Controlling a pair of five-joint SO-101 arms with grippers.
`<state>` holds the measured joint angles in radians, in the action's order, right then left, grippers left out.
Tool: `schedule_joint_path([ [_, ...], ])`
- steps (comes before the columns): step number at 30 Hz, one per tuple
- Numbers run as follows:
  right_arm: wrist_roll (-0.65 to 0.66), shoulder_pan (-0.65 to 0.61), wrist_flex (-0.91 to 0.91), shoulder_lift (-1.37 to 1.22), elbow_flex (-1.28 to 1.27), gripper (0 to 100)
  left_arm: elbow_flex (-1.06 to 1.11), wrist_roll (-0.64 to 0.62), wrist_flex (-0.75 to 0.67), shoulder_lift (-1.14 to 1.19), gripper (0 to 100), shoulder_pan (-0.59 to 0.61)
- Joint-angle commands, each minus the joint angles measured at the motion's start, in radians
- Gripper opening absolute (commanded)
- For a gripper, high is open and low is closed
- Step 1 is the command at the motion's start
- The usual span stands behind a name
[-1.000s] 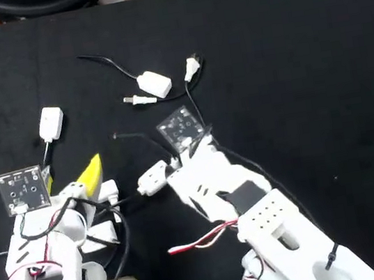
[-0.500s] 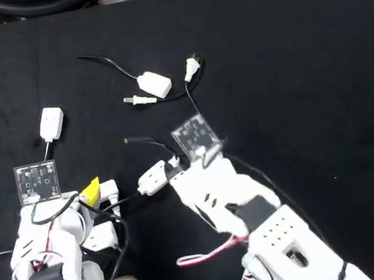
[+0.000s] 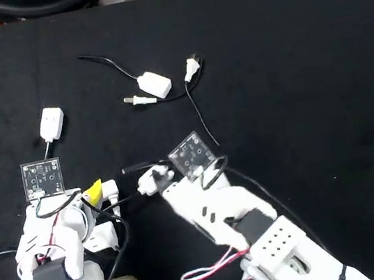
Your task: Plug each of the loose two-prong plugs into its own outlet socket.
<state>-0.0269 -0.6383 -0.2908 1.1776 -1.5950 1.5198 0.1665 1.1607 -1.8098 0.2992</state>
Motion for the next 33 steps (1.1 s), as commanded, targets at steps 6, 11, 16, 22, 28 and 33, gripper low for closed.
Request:
schedule_joint_path([
  [6,0.003,0.064,0.048,-0.255,0.137,1.2,-0.004,0.011,-0.023,-0.003,32,0.004],
  [11,0.003,0.063,0.048,-0.274,0.163,1.2,-0.004,0.011,-0.023,-0.003,32,0.001],
  [16,0.0,0.061,0.048,-0.28,0.186,1.2,-0.004,0.011,-0.023,-0.003,32,0.001],
  [22,-0.034,0.041,0.048,-0.282,0.186,1.2,-0.004,0.011,-0.023,-0.003,32,0.002],
  [28,-0.041,0.04,0.048,-0.282,0.186,1.2,-0.004,0.011,-0.023,-0.003,32,-0.001],
  [33,-0.044,0.04,0.058,-0.282,0.185,1.2,-0.004,0.011,-0.023,-0.003,32,0.002],
])
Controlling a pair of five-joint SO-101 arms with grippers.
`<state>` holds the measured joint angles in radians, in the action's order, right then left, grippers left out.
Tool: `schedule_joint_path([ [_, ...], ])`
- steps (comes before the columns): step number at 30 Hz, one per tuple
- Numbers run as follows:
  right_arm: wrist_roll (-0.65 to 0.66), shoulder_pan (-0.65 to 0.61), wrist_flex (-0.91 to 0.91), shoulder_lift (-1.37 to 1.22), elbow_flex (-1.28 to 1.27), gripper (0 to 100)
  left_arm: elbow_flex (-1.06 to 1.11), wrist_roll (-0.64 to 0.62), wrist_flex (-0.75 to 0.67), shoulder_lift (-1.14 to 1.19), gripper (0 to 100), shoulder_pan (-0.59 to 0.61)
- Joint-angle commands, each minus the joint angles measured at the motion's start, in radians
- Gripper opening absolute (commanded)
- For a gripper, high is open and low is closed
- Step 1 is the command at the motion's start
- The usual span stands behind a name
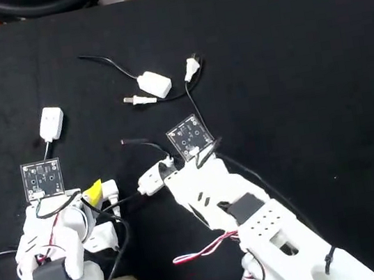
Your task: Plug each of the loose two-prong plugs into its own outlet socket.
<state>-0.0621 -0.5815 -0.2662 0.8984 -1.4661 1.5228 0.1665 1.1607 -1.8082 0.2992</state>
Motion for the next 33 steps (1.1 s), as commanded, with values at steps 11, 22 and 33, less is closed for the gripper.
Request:
schedule_joint_path([
  [11,-0.008,-0.071,0.1,-0.186,0.104,1.2,-0.005,0.011,-0.023,-0.005,32,0.001],
  [22,-0.008,-0.009,0.064,-0.209,0.13,1.2,-0.005,0.011,-0.023,-0.005,32,0.001],
  [33,-0.005,-0.006,0.137,-0.252,0.125,1.2,-0.005,0.011,-0.023,-0.005,32,0.001],
])
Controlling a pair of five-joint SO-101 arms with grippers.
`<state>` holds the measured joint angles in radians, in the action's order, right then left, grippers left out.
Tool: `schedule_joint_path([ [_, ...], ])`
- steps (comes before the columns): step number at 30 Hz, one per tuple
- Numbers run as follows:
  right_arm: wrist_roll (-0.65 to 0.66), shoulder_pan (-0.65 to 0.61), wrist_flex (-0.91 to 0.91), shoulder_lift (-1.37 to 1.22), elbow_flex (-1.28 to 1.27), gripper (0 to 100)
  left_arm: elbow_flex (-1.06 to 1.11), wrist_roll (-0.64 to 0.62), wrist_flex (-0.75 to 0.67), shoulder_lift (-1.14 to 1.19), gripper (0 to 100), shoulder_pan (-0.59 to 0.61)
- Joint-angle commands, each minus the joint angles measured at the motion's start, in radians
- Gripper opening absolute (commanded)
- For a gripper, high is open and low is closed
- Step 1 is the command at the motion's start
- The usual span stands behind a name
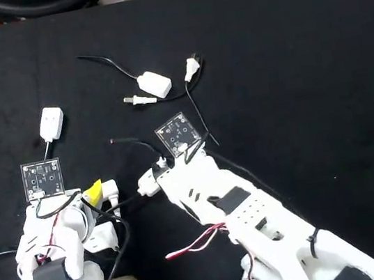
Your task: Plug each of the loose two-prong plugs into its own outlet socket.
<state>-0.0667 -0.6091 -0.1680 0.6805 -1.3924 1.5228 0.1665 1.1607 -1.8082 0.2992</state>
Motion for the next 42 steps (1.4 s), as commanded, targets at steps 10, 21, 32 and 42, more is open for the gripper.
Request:
schedule_joint_path([
  [10,0.002,0.049,-0.006,-0.096,0.102,1.2,-0.005,0.011,-0.023,-0.005,32,0.002],
  [21,0.003,0.015,-0.049,-0.079,0.101,1.2,-0.005,0.011,-0.023,-0.005,32,0.001],
  [32,0.091,-0.015,-0.127,-0.291,0.245,1.2,-0.005,0.011,-0.023,-0.005,32,0.002],
  [42,0.172,-0.02,-0.295,-0.254,0.321,11.4,-0.005,0.011,-0.023,-0.005,32,-0.001],
])
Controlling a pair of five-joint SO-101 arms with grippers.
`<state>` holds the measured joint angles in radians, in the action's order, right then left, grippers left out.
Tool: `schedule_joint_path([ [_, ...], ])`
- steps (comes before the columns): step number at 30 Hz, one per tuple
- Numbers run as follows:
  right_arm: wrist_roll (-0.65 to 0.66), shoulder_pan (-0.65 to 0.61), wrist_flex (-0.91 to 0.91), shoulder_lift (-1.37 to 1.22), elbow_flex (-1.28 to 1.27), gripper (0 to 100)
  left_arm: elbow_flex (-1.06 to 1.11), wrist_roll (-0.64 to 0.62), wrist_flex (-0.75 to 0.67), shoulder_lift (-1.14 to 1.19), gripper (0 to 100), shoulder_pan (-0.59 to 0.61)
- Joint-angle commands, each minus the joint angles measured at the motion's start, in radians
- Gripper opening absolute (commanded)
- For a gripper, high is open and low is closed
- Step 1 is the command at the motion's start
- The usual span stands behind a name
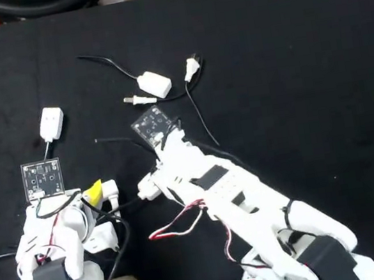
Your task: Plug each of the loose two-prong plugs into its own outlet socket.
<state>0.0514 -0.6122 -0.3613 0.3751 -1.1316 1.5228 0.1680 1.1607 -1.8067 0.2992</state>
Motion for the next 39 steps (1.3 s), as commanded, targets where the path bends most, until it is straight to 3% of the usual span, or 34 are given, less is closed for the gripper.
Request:
schedule_joint_path([
  [1,0.026,-0.015,-0.141,0.079,0.074,15.5,-0.005,0.009,-0.023,-0.006,32,-0.001],
  [3,0.003,-0.014,-0.224,0.148,0.107,20.0,-0.005,0.009,-0.025,-0.006,32,-0.001],
  [8,0.014,-0.017,-0.493,0.367,0.205,20.4,0.022,0.009,-0.097,-0.006,32,-0.036],
  [15,0.302,0.035,-0.901,0.527,0.315,19.3,-0.054,0.017,-0.098,0.005,32,-0.22],
  [17,0.342,0.107,-0.967,0.527,0.335,11.7,-0.073,0.075,-0.074,0.012,32,-0.312],
  [19,0.354,0.213,-0.974,0.527,0.346,0.4,-0.104,0.141,-0.037,0.041,32,-0.435],
  [24,0.356,0.433,-0.961,0.526,0.331,1.5,-0.119,0.204,-0.158,0.247,32,-0.568],
  [29,0.347,0.568,-0.881,0.463,0.268,1.2,-0.245,0.233,-0.308,0.654,32,-0.582],
  [34,0.311,0.674,-0.824,0.352,0.275,1.2,-0.51,0.255,-0.318,1.126,33,-0.584],
  [39,0.278,0.694,-0.77,0.285,0.282,1.2,-0.733,0.273,-0.318,1.519,32,-0.599],
])
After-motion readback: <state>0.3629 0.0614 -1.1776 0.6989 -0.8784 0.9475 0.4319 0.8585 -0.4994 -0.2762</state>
